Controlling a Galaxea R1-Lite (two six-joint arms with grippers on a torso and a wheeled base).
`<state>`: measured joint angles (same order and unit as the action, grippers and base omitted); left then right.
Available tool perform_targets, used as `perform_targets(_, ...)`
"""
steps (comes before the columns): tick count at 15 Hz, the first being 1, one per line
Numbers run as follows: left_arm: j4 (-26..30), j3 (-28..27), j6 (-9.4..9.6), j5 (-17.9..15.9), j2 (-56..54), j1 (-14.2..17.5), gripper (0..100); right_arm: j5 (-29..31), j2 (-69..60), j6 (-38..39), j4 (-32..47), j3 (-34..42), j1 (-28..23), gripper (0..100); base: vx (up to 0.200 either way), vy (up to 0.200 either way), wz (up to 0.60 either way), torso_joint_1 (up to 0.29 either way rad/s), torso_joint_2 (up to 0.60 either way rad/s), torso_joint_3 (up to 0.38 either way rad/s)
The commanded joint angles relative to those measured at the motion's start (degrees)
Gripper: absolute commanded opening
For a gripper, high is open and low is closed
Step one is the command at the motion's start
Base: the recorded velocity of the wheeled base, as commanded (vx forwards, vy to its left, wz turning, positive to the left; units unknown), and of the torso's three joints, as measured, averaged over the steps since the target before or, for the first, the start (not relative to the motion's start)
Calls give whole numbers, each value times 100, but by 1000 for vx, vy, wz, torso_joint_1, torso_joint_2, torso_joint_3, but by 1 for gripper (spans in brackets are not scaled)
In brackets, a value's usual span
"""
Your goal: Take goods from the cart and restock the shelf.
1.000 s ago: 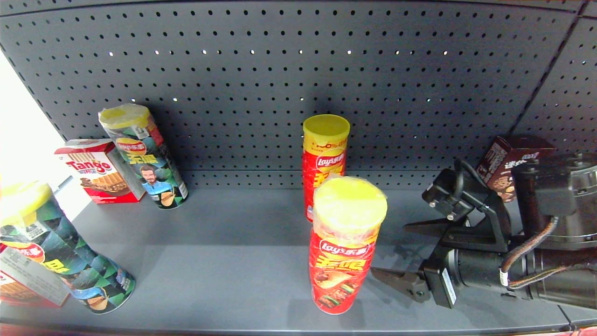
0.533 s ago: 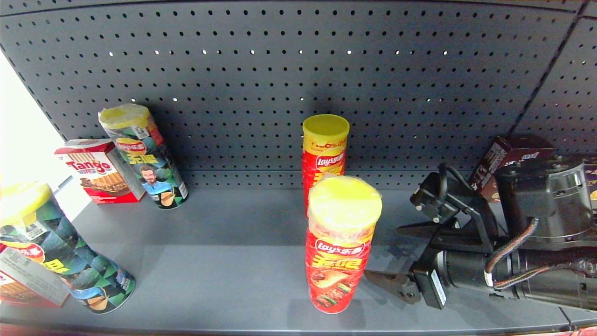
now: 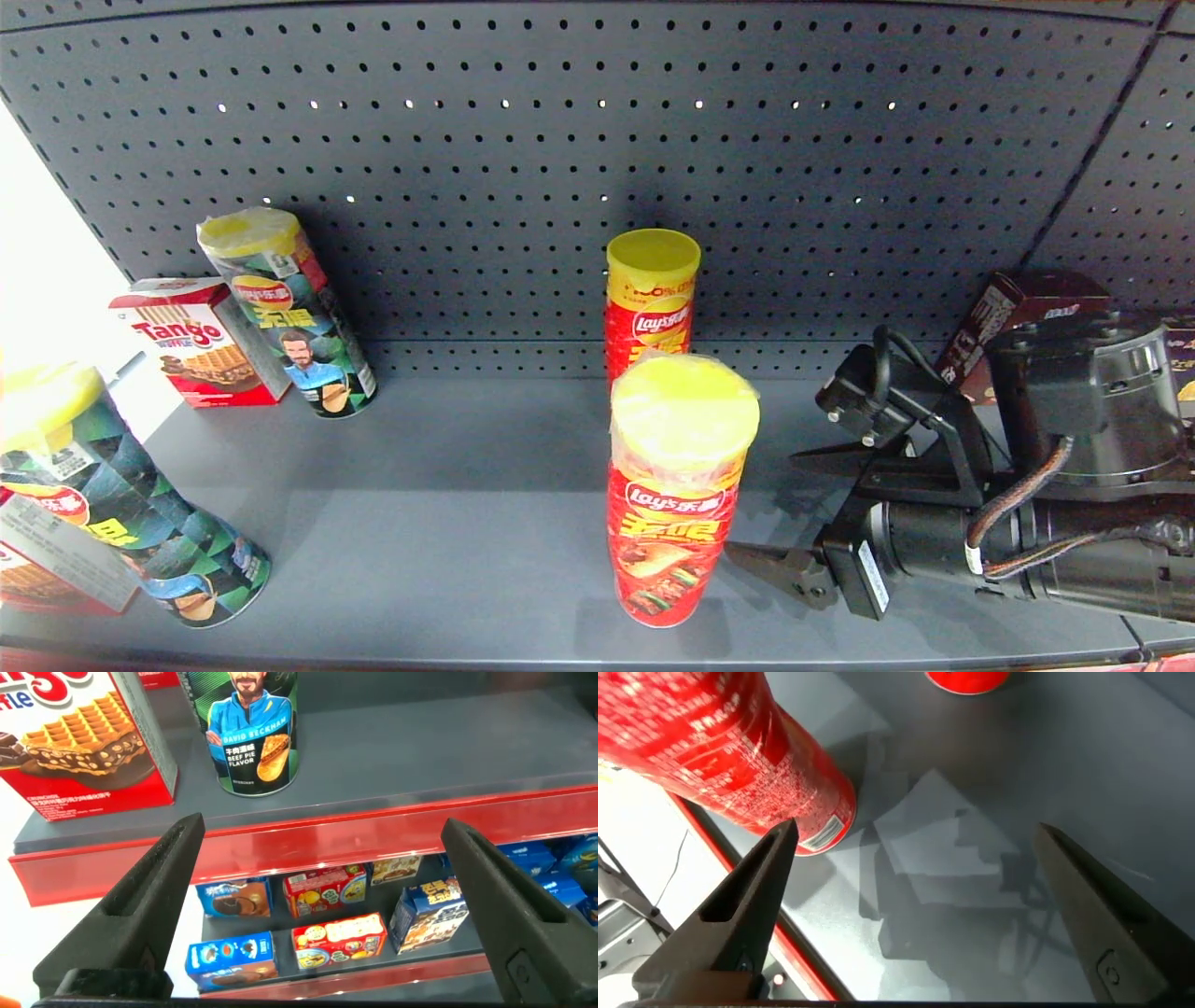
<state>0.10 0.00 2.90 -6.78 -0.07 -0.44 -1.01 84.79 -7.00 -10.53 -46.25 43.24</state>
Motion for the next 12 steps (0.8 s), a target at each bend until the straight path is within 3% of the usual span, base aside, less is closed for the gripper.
perform_targets(1, -1, 0, 0, 1, 7, 0, 100, 5, 64, -3, -1, -7, 27, 100, 0, 0, 0, 0, 0, 0)
perform_targets(12, -1, 0, 0, 1, 7, 0, 100, -4, 91, -3, -54, 20, 18, 100, 0, 0, 0, 0, 0, 0)
